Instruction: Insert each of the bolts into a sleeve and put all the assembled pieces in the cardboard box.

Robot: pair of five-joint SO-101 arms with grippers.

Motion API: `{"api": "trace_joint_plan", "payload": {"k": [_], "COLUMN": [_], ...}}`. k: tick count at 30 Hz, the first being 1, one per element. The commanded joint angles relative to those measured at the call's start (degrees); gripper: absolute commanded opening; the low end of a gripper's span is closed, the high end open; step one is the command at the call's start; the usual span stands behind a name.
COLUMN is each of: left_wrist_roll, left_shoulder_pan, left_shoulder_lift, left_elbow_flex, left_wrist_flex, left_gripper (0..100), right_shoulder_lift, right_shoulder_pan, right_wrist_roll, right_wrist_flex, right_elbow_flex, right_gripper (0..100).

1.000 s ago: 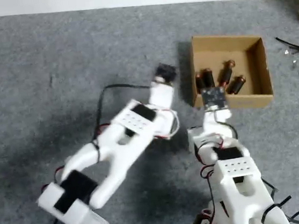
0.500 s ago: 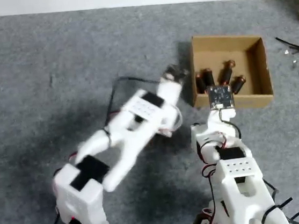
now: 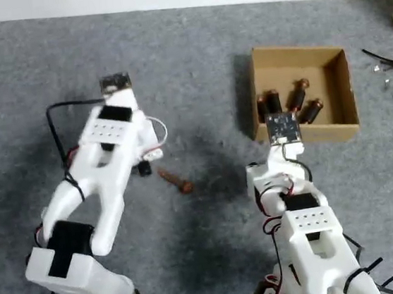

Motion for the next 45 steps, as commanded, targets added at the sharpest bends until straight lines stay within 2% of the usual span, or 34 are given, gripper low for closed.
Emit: {"api": "trace_joint_plan", "payload": {"k": [1, 3, 8, 13, 15, 19, 20, 22, 24, 26, 29, 34, 36, 43, 45], "left_wrist_roll": [-8.4, -11.3, -11.7, -12.0, -12.0, -9.8, -8.1, -5.1, -1.7, 1.8, 3.0, 2.9, 3.3, 3.8, 7.8], "left_shoulder_pan": [8.9, 11.8, 20.3, 28.4, 28.8, 27.6, 27.5, 26.3, 23.1, 18.6, 12.9, 7.0, 4.6, -4.4, -5.1], "left_shoulder_lift": [-3.3, -3.3, -2.1, 6.4, 10.8, 18.4, 19.7, 21.2, 20.2, 18.2, 15.6, 15.0, 15.5, 15.5, 15.5], "left_elbow_flex": [0.9, -1.1, -4.4, -4.1, -7.0, -14.5, -16.0, -19.0, -22.8, -26.5, -29.6, -29.8, -29.2, -22.4, -20.9], "left_wrist_flex": [-4.6, -5.6, -12.4, -19.4, -18.5, -10.8, -8.5, -3.8, 1.3, 6.6, 12.3, 17.2, 19.1, 21.4, 21.2], "left_gripper": [2, 2, 2, 4, 14, 42, 47, 51, 49, 42, 27, 0, 2, 1, 1], "right_shoulder_lift": [-1.0, -0.8, -1.2, -1.2, -1.2, -1.2, -1.2, -1.2, -1.2, -1.2, -1.2, -1.2, -1.1, -1.3, -1.3], "right_shoulder_pan": [-0.5, -0.5, 0.9, 4.9, 5.3, 5.3, 5.3, 5.3, 5.2, 5.2, 5.1, 5.0, 4.3, -2.9, -5.4], "right_wrist_roll": [1.1, 1.1, 0.9, 0.7, 0.4, -0.3, -0.2, -0.2, -0.2, -0.2, -0.2, -0.1, -0.2, -0.4, -0.4], "right_wrist_flex": [-1.5, -1.6, -1.7, -1.7, -1.8, -1.8, -1.8, -1.8, -1.8, -1.8, -1.8, -1.8, -1.8, -1.5, -1.5], "right_elbow_flex": [-0.3, -0.3, -0.4, -0.4, -0.5, -0.5, -0.5, -0.5, -0.5, -0.5, -0.5, -0.5, -0.5, -0.4, -0.6], "right_gripper": [17.3, 17.3, 17.3, 17.3, 17.3, 17.3, 17.3, 17.3, 17.3, 17.3, 17.3, 17.3, 17.3, 17.3, 17.3]}}
